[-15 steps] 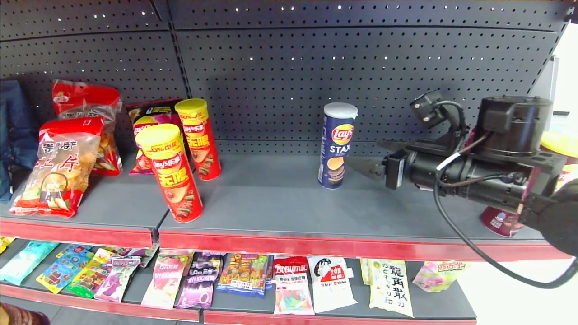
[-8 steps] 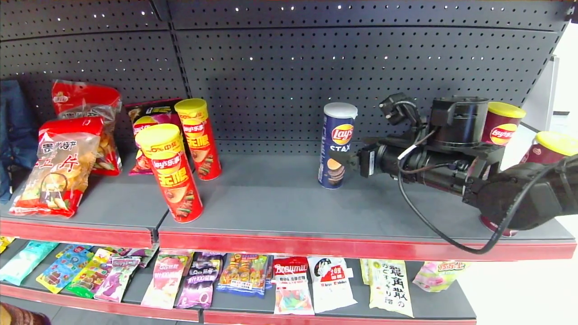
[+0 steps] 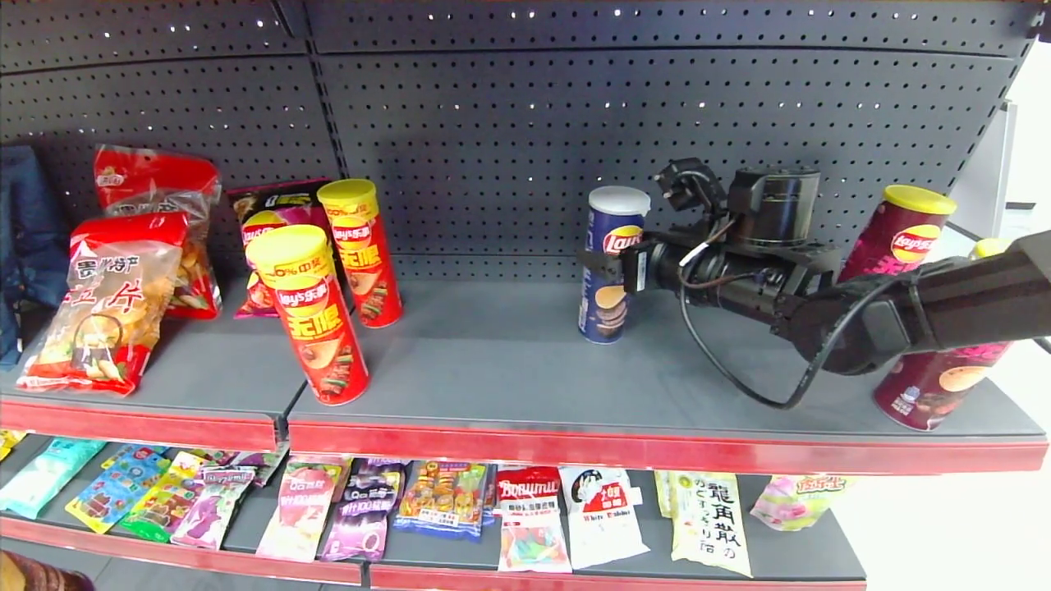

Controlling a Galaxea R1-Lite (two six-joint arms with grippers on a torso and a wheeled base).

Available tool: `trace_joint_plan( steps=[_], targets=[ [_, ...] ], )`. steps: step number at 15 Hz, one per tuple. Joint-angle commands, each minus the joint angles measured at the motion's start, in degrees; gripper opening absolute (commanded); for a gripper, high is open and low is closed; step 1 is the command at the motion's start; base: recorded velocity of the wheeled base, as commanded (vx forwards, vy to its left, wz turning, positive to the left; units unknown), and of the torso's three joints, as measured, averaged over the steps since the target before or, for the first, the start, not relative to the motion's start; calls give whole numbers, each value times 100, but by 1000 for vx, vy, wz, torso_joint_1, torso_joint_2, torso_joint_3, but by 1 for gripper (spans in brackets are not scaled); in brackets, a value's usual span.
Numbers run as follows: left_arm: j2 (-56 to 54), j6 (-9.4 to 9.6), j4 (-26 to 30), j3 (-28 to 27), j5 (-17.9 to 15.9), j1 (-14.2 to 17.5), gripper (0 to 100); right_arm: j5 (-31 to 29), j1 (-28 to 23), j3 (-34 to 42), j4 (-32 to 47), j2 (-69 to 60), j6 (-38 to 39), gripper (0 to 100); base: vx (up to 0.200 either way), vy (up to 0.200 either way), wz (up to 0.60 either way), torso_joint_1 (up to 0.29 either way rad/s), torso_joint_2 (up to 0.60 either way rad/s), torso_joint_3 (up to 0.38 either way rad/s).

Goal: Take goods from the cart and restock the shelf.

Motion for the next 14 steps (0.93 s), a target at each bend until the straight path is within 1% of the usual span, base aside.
trace_joint_plan(
  steps=[1,5,7,8,12,14],
  targets=[
    [2,-1,1,17,0,3,0,-36,6,-223,0,266,3,100,0,0,0,0,0,0],
    [-6,-10,1,17,0,3,0,-36,6,-575,0,503,-6,100,0,0,0,0,0,0],
    [2,-1,1,17,-8,3,0,-168,24,-777,0,627,-6,100,0,0,0,0,0,0],
    [-6,-10,1,17,0,3,0,-195,32,-794,0,662,-6,0,0,0,0,0,0,0],
    [-33,-1,1,8,0,3,0,-239,85,-715,0,670,-15,0,0,0,0,0,0,0],
    [-15,-1,1,-9,0,3,0,-731,296,-627,53,363,-6,0,0,0,0,0,0,0]
  ],
)
